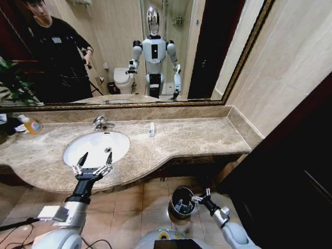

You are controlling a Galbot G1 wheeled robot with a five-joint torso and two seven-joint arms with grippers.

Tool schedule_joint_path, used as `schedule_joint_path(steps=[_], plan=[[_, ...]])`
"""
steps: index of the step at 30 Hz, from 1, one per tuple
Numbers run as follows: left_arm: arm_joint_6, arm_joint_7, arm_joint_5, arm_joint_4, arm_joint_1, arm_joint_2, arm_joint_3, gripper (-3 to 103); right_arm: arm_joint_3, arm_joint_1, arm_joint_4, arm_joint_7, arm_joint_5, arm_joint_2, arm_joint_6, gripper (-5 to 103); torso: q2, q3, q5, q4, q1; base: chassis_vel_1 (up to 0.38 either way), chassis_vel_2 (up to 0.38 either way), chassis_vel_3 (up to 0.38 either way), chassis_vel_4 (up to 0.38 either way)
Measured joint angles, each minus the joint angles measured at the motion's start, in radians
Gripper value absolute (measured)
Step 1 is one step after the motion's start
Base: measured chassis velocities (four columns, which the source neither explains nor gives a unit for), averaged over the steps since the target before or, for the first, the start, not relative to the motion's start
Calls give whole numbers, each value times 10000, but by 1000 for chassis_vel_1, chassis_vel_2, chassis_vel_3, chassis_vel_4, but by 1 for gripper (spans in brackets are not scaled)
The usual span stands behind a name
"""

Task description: Pick up the trash from the sink and place it in the trash bin.

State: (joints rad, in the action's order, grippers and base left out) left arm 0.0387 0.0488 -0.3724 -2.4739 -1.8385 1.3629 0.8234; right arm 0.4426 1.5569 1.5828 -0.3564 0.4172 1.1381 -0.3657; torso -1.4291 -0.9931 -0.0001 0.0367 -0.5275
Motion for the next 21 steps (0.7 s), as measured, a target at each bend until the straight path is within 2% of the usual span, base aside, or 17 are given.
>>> schedule_joint_path(steps=[5,12,17,18,21], plan=[[0,0,0,0,0,-1,1,100,25,86,1900,924,126,-79,695,100,0,0,0,0,0,0,0,0,0],[0,0,0,-1,0,0,0,100,-394,-937,2604,1227,195,-235,1542,100,0,-1,1,2,-1,0,0,0,0],[0,0,0,-1,0,-1,0,100,-1249,-2428,2916,1226,557,-554,2534,100,0,-1,0,0,-1,0,0,0,0],[0,0,0,-1,0,-1,0,100,-1249,-2428,2916,1226,557,-554,2534,100,0,-1,0,0,-1,0,0,0,0],[0,-3,0,-1,0,0,1,100,-2364,-4225,2183,1413,720,-713,2949,100,0,-1,-1,2,-1,0,0,0,0]])
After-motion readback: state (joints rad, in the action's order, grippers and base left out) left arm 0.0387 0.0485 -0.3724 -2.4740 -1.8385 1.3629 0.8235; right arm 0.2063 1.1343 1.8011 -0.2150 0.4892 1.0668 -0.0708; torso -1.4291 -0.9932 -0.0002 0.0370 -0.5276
